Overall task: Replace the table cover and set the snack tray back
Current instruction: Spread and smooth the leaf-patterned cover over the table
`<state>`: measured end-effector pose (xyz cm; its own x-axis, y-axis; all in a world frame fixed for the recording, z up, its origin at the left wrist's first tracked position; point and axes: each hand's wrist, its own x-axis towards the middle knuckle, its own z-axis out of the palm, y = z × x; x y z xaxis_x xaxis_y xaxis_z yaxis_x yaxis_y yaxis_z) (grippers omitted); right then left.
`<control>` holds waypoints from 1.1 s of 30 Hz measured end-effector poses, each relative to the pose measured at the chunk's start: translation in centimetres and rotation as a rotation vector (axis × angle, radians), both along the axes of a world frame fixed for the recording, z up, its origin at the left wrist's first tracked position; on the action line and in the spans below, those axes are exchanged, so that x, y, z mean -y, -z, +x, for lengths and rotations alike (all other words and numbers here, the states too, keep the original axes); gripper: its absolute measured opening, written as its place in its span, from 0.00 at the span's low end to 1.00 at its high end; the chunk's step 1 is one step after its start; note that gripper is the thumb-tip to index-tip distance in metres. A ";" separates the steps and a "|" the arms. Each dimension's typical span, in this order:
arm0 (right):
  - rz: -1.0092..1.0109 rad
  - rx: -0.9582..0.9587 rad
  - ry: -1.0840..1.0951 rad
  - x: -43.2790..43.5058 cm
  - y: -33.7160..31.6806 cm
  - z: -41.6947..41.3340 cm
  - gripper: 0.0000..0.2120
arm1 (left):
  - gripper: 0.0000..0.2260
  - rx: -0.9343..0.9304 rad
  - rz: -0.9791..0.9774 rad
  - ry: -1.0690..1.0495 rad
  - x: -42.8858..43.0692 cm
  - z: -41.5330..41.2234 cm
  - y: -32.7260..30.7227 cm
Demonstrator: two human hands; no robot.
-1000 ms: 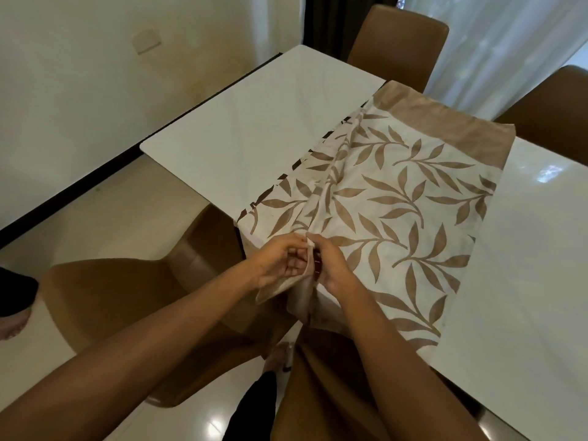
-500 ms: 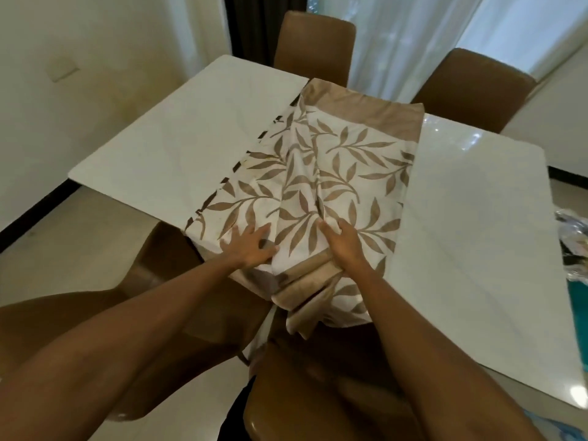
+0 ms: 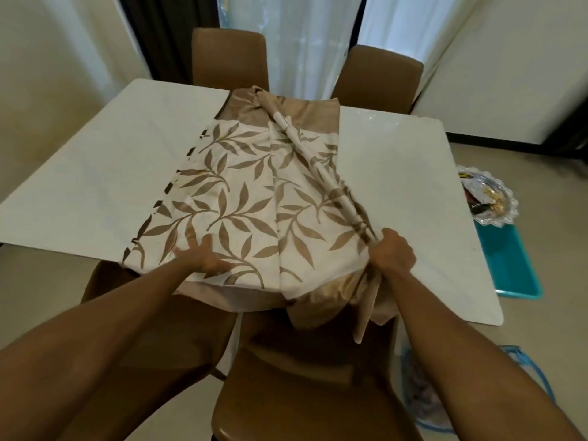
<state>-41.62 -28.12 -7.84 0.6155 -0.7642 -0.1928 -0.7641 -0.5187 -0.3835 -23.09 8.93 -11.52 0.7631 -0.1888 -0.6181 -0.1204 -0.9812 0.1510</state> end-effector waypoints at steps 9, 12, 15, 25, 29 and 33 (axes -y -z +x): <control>-0.401 0.106 -0.280 0.7 1.9 -1.2 0.27 | 0.45 0.246 -0.147 0.168 6.0 0.2 2.3; -0.244 0.026 -0.485 -1.6 3.5 0.4 0.25 | 0.41 0.216 -0.200 0.306 9.6 0.1 2.3; -0.118 -0.142 -0.485 -2.4 5.7 1.2 0.25 | 0.39 0.190 -0.253 0.373 12.8 0.5 2.4; 0.015 -0.138 -0.211 4.2 8.6 -3.7 0.44 | 0.44 0.091 -0.239 0.234 16.6 0.5 1.8; 0.155 -0.148 -0.056 6.2 7.8 -6.4 0.44 | 0.44 0.056 -0.114 0.242 17.3 -0.3 1.3; 0.026 -0.063 0.038 5.8 8.9 -8.3 0.40 | 0.41 0.122 -0.061 0.266 17.3 -1.3 1.6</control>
